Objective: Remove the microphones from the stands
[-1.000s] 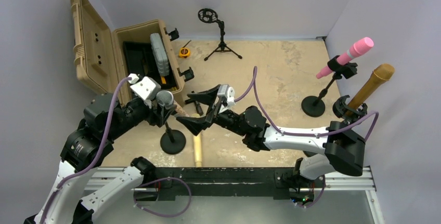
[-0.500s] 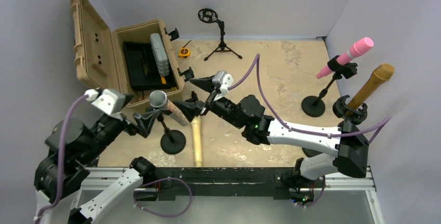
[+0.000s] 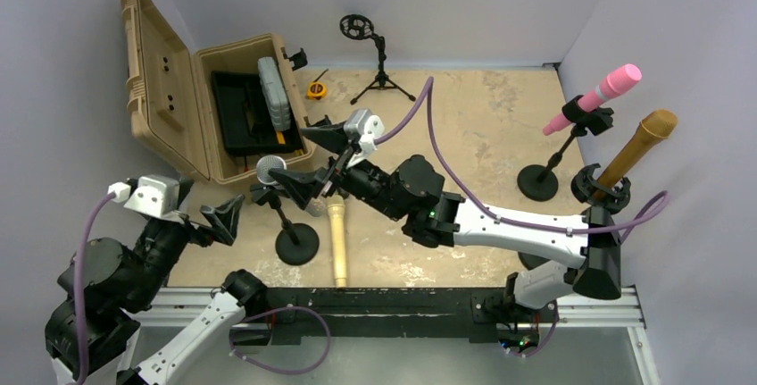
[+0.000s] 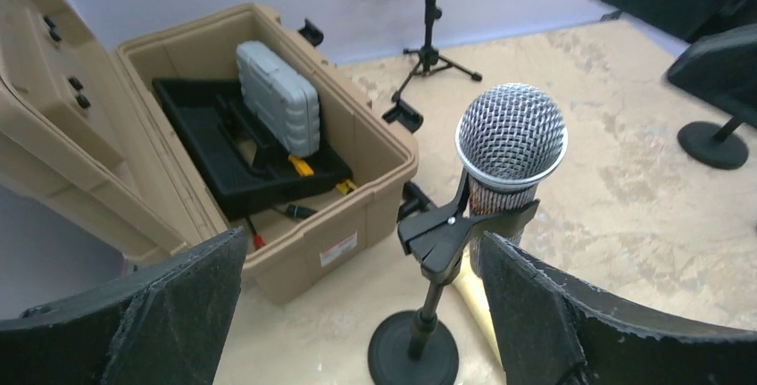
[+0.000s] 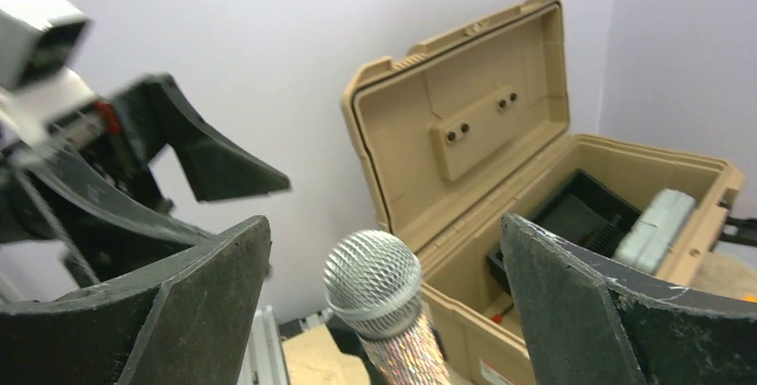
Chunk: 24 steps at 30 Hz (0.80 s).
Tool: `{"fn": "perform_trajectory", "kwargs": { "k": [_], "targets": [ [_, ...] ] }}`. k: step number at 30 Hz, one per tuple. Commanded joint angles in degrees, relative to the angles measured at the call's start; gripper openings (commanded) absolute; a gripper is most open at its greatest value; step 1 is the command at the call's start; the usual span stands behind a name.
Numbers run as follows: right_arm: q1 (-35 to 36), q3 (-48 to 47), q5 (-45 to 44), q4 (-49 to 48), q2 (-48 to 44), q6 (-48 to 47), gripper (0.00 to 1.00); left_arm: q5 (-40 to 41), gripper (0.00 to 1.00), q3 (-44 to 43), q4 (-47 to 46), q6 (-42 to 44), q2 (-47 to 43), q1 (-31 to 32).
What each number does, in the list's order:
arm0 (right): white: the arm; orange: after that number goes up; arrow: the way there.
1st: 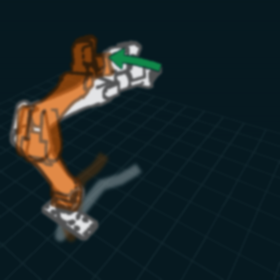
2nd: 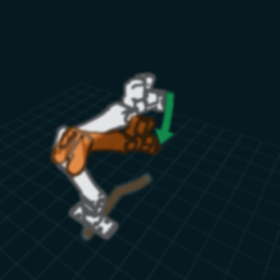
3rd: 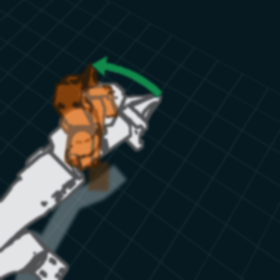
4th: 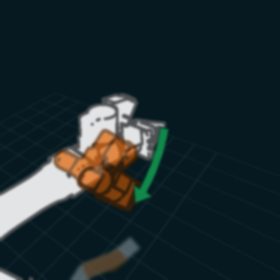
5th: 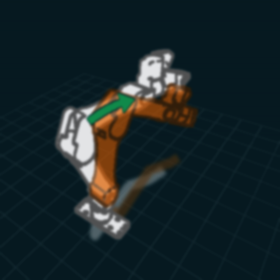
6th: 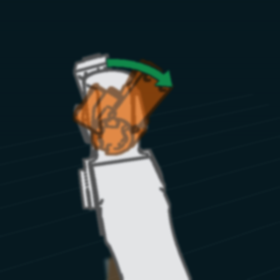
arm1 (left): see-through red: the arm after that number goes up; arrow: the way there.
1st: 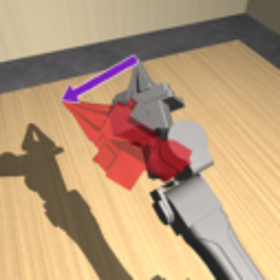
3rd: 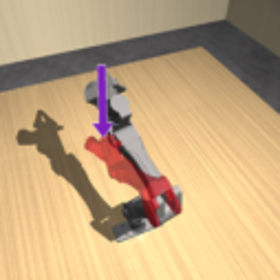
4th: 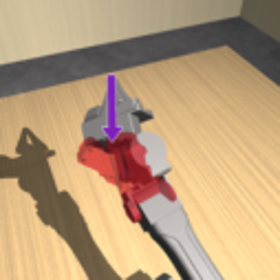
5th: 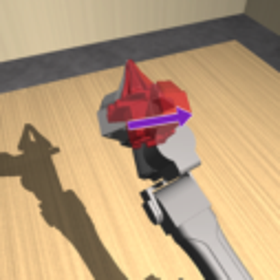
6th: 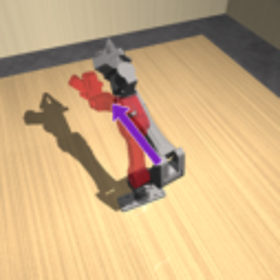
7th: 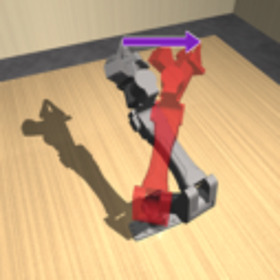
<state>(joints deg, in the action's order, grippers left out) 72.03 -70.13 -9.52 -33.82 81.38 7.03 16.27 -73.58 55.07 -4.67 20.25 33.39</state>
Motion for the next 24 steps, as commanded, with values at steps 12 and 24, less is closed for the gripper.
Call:
{"fn": "perform_trajectory", "kwargs": {
  "k": [12,24],
  "targets": [
    [4.0,-11.0,-7.4,6.5,9.6,-2.3,0.96,4.1,1.00,3.2,5.4,-1.6,-3.2,-0.2],
    [4.3,-11.6,-8.2,5.2,11.0,-3.7,0.56,-2.2,1.00,8.2,2.9,-2.3,-5.1,-0.1]
  ]
}}
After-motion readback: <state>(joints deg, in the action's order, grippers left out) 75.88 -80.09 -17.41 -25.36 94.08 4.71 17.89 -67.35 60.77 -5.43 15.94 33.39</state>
